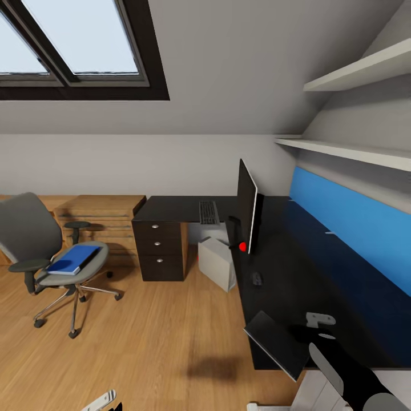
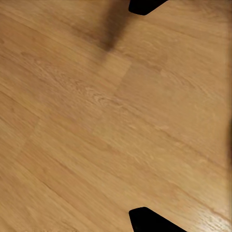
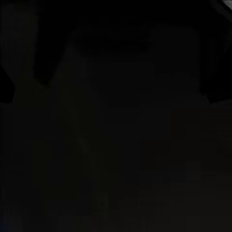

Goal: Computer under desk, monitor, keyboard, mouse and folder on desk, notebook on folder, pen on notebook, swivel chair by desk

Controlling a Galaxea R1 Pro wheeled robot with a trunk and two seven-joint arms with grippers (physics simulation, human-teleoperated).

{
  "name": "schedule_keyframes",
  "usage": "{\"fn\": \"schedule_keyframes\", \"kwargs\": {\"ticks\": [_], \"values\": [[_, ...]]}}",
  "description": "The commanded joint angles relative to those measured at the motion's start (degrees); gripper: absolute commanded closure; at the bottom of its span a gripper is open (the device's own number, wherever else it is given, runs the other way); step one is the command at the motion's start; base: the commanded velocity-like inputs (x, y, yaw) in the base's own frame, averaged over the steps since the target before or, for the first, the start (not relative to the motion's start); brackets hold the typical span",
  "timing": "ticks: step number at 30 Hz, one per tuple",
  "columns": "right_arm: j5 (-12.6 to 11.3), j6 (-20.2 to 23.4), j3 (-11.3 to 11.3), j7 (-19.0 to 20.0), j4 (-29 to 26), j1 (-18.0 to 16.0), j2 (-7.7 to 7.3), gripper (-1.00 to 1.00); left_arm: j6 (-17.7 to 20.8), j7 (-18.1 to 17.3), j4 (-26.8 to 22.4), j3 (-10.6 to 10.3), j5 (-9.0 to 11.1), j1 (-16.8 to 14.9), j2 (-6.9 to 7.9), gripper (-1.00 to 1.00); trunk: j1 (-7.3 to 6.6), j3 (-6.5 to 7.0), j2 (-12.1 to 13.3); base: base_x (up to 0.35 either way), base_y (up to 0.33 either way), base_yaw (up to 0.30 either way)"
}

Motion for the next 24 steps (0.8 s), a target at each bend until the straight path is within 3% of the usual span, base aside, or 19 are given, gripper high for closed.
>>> {"fn": "schedule_keyframes", "kwargs": {"ticks": [1,24], "values": [[-0.77,0.59,0.43,-0.42,0.60,0.00,-0.09,-1.00,-0.16,0.11,0.00,-0.14,0.59,-0.03,0.01,-1.00,0.00,-0.08,-0.03,-0.009,-0.004,0.000],[-0.81,0.23,0.27,-0.25,0.51,0.00,-0.14,-1.00,-0.16,0.11,0.01,-0.14,0.59,-0.03,0.01,-1.00,0.00,-0.08,-0.03,-0.012,-0.001,0.000]]}}
